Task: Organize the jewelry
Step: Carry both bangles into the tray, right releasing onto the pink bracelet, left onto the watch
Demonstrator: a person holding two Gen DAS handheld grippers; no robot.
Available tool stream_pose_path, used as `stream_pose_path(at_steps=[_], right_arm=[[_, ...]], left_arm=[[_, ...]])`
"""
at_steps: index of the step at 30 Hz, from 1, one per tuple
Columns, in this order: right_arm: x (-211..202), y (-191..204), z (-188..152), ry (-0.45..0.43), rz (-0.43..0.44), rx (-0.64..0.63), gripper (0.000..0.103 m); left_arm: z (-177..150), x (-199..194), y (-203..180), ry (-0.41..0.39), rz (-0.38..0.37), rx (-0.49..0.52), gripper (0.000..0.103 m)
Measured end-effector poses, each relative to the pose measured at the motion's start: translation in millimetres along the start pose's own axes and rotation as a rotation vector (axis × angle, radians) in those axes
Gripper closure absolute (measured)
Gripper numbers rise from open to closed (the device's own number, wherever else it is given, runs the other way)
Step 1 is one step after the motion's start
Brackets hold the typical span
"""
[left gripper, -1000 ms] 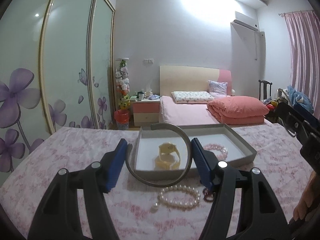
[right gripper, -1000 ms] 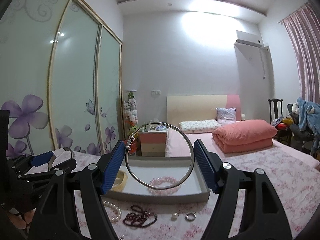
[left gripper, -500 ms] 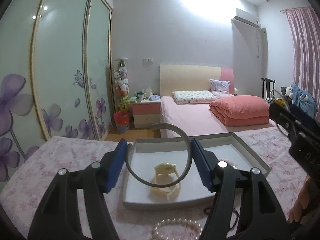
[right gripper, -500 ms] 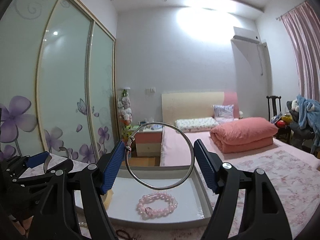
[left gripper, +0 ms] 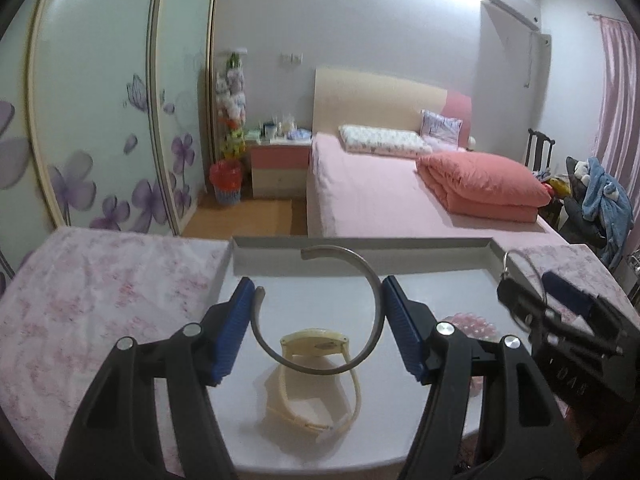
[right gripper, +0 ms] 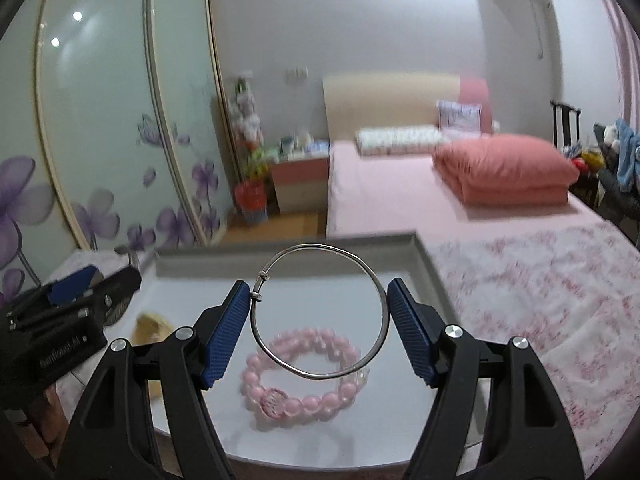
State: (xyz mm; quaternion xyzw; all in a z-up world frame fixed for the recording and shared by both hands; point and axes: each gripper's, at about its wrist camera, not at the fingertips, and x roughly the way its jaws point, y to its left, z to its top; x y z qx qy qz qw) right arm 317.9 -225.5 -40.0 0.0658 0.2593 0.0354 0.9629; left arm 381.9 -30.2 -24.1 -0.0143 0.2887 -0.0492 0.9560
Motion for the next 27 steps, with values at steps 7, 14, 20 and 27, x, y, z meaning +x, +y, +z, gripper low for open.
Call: stream_pose_path(at_steps=[7,14,20,27], right_arm=[[13.1,-4.1,-3.4,0.089,0.029,0.038,0.031],[10.4,-5.0,-2.4,0.088,0.023,0.037,0.031],[1.3,-10.4,2.1,0.068,0.012,0.036,0.031],[-32.5,-8.1,2.7,0.02,0.037,0.035,0.031]], left_arm=[[-2.7,24.8,1.3,0.079,-0.018,-0.009,0.039],[0.0,33.3,7.6,0.104,-0.025,-0.05,0.035],[1.5,12.7,24.1,0.082,-0.013,-0.084,0.035],[-12.0,-38.7,42.6,0.042,-0.029,-0.078,0.035]])
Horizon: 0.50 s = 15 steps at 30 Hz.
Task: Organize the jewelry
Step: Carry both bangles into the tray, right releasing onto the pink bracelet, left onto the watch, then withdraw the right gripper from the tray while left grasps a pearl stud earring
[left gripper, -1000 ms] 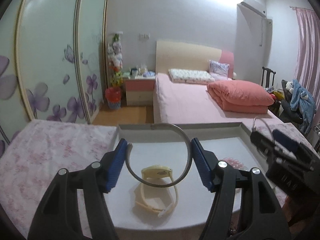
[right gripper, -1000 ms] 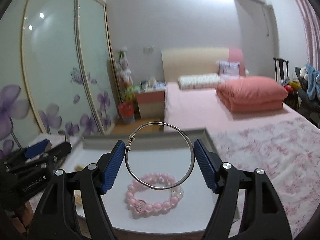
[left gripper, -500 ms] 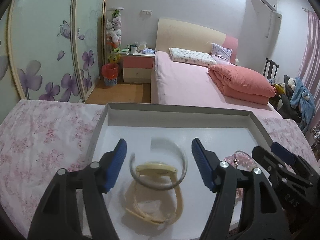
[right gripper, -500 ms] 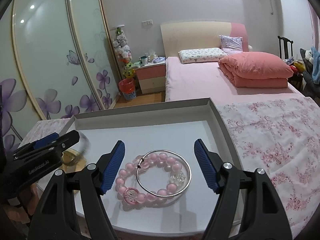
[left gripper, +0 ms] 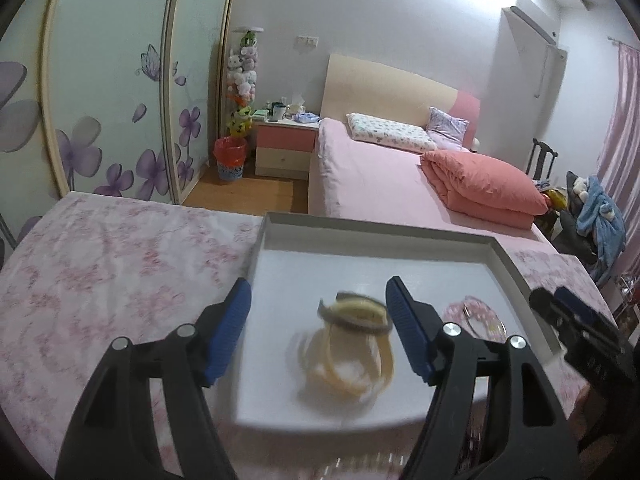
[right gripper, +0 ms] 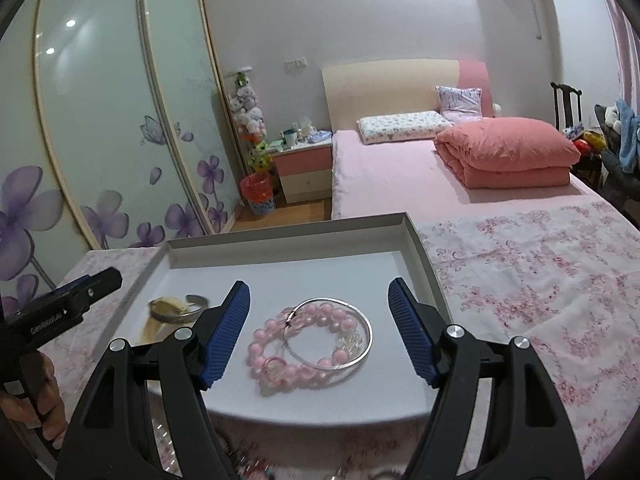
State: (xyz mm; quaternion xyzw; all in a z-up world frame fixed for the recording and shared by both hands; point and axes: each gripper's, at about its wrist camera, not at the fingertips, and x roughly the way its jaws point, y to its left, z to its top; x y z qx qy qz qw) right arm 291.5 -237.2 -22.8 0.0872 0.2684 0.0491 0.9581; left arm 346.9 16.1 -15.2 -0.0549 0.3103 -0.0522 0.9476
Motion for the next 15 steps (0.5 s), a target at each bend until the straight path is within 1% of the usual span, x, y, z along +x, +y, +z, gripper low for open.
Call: stream_pose_path(at_steps=[3,8,13,15], right_arm=[[-15.9,4.2,-4.4,-0.01,0.011,-0.018,0.031],[-41.8,5.3,-15.0,-0.014,0.031,-0.039,0.031],[-64.4,5.0,-33.9,0.005,0.042,-0.064,0.031],[-70.0,4.4,-41.2,0.013,0.045,-0.062,0.031]], left_arm=[[-14.3,-21.1,5.5,0.001,-0.019,0.008,0.035],[-43.0,-47.3,7.0,0.035,-0.044,0.049,0.035],[-77.5,-62.9,9.5,0.107,-0.058,0.113,0.035],[-88.7,-64.7,7.8,0.136,-0.056,0.147,0.038]])
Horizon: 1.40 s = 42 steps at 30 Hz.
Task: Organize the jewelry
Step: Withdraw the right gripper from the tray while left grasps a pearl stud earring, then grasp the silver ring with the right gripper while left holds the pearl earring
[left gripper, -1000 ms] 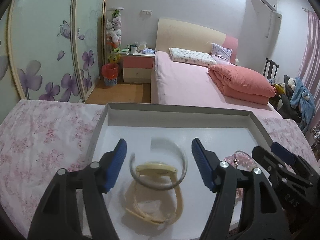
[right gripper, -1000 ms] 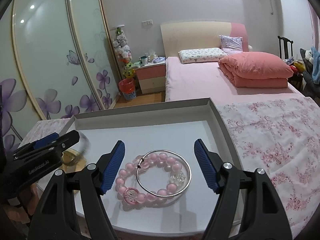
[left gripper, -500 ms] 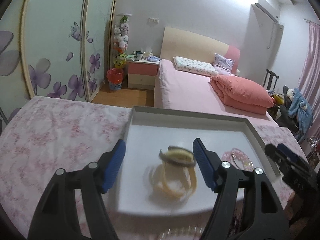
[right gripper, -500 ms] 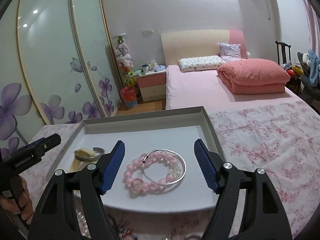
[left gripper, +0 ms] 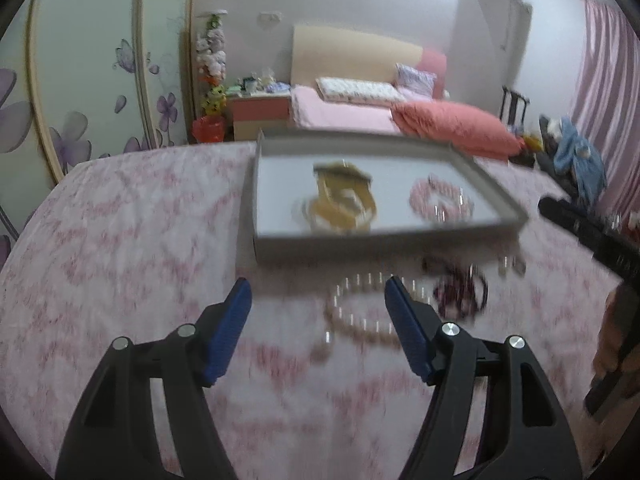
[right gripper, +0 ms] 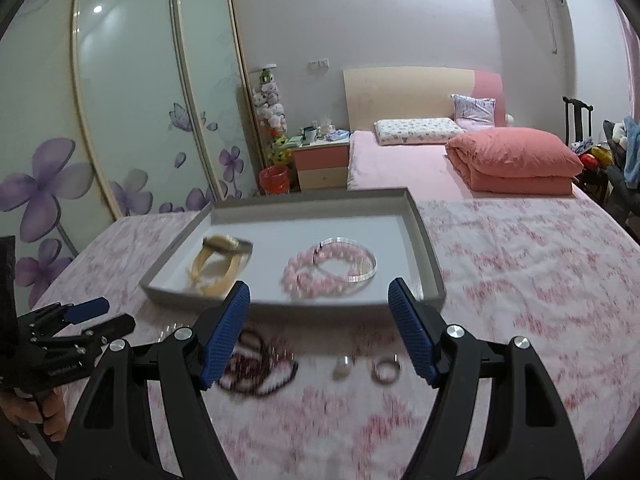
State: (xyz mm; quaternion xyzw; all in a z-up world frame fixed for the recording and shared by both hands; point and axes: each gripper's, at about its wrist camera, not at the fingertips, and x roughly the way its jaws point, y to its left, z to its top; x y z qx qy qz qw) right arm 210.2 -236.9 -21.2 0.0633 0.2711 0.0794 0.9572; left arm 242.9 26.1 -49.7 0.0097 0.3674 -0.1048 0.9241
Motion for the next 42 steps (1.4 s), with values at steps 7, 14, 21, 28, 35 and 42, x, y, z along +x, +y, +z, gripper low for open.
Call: stream_pose_path(at_steps=[7,14,21,28,35,42], right_arm=[[-6.8,-7.4,-15.8,0.028,0.007,0.038,0.031],[-11.0,-12.7,-19.2,0.026,0.005,0.05,0.031],[-10.0,-17.2,-21.7,0.03,0.006,0.068,0.031],[-11.4,-30.5,-21.8,0.029,-0.028,0.094,0.031],[-6.8,-57.6,-23.5,0.065,-0.094,0.152,0.037],[18.6,-45.4,-35.8,0.199,-0.111,0.071,0.055]], left_arm=[[-17.4,9.7,-12.7,0.076,-0.001,0.05,0.046],[-19.8,29.0,-14.3,0.143,0.023,0.048,0.064],[-16.1,32.3,-15.7,0.148,0.054,0.059,0.079],[-16.9,29.7,-7.9,0.147,0.079,0.046,0.089],[-14.8,26.1,30.5,0.146,0.152,-0.034,0.089],[-15.1,24.4,39.7,0.141,0.159,-0.054,0.089]])
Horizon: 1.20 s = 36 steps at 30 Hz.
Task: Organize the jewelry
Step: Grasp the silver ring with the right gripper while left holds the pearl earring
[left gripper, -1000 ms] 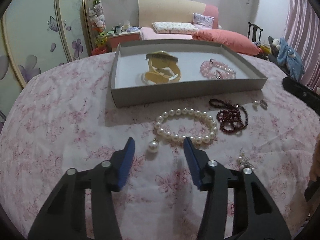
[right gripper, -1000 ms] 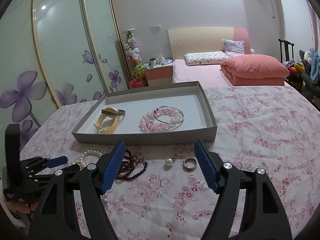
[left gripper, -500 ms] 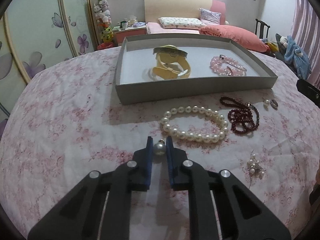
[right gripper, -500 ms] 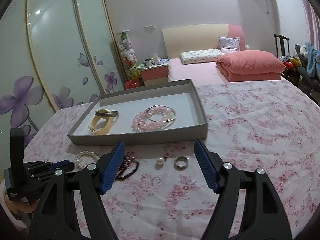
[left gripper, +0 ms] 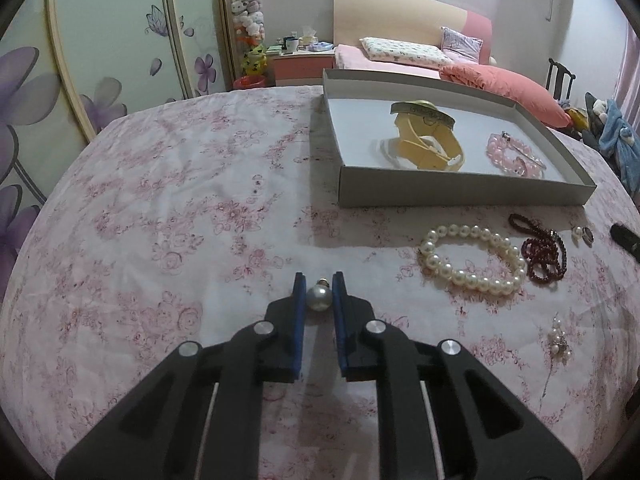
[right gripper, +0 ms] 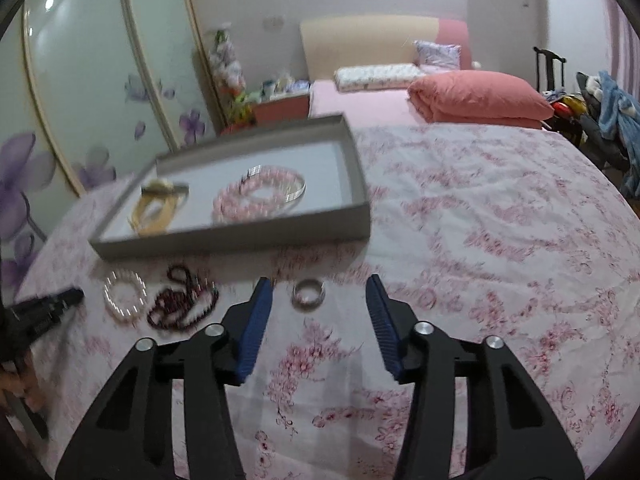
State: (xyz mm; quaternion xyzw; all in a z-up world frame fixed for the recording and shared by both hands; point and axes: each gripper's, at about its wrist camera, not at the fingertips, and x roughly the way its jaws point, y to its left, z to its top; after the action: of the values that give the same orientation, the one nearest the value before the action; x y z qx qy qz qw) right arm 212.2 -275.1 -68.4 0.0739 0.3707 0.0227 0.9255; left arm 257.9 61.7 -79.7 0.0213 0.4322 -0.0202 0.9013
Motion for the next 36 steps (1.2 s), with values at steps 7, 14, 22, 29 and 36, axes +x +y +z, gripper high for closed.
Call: stream_pose_path(at_steps=[7,14,22,29,36], right_arm=[[24.5,6.5,-0.4,0.114,-0.041,-0.047,0.055],[36.0,14.9,8.2,0.122,-0.068,-0.1,0.07],[26.6,12.5,3.0,0.109,-0.037,-0.071,0.08],[-11.7,21.0,4.4,-0.031,0.03,-0.062,0.08],[-32.9,42.2,5.4,-0.136,0.066,-0.089,0.08]], left_arm=[[-0.5,-0.4,1.6,0.0,-0.006,-0.005,0.089],[-0.5,-0.6,1.5,0.0,-0.007,-0.006,0.089],[0.0,-0.7,-0.1,-0.002,-0.015,-0.012,0.089],[-2.7,-9.6,-5.2,-0.023,-0.049,-0.027,0.089],[-2.8,-23.2,-19.9,-0.07,-0.08,-0.027,0.089]])
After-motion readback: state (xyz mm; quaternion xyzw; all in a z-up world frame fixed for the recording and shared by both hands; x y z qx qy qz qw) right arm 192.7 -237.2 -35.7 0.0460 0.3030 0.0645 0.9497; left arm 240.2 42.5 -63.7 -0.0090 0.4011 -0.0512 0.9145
